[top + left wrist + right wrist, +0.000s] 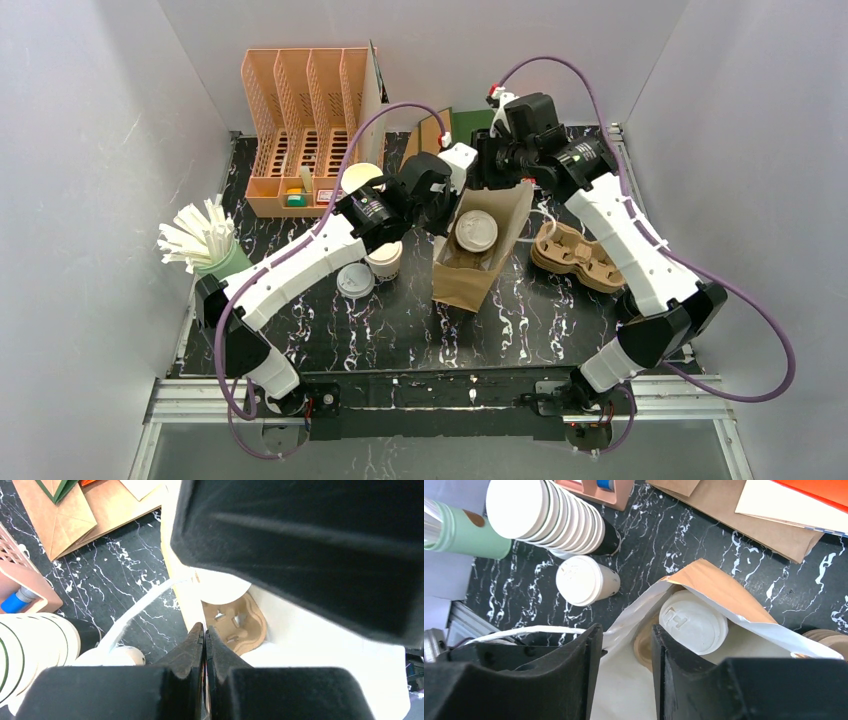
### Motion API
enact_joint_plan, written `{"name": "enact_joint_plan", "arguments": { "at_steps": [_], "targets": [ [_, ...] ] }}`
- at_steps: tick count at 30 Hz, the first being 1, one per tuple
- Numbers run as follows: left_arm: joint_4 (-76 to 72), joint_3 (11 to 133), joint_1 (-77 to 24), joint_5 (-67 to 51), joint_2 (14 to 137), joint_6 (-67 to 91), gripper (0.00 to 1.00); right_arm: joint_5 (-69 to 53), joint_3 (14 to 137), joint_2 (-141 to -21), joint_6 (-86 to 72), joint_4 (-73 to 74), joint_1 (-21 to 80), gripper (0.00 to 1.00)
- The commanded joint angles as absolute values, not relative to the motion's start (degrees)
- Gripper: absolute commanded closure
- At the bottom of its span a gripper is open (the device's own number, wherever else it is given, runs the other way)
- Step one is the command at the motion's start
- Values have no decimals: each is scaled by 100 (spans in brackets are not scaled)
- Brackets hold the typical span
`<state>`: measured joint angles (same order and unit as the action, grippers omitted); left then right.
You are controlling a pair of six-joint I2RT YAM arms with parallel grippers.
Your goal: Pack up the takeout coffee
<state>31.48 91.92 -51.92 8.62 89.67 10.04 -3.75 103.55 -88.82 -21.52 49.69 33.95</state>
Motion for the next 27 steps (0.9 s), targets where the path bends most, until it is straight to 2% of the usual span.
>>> {"name": "enact_joint_plan", "arguments": {
  "at_steps": [1,4,6,13,16,19,23,24,27],
  "targets": [
    [3425,9452,-5179,1041,8921,839,100,-368,10801,-8559,-2446,4955,3305,54],
    [3430,9438,-5179,1050,8881,809,100,694,11355,-8779,-2638,5851,3287,62],
    [3423,9420,-5177,1059,8849,800,100,1333,11504,-8821,-2712,6375,3295,52],
    [3416,9401,-5177,1063,8798,809,100,2201,10796,-8217,-3122,7071,3233,51],
    [3414,9384,-5177,1068,8782,817,100,2087,10454,-8196,-3199,7194,3192,39],
    [3402,9330,-5177,1048,8739,798,100,1896,10090,-8228,-3155,6877,3132,38],
    [3406,9340,-5177,1132,8695,683,100,1582,10079,-8534,-3145,6697,2935,46],
    [3402,9346,-5179,1172,8678,651,100,1493,10169,-8654,-3180,6804,2911,51],
    [3365,9395,-5177,1369,8637,524,100,1312,10176,-8794,-3214,7006,2904,76]
  ]
}}
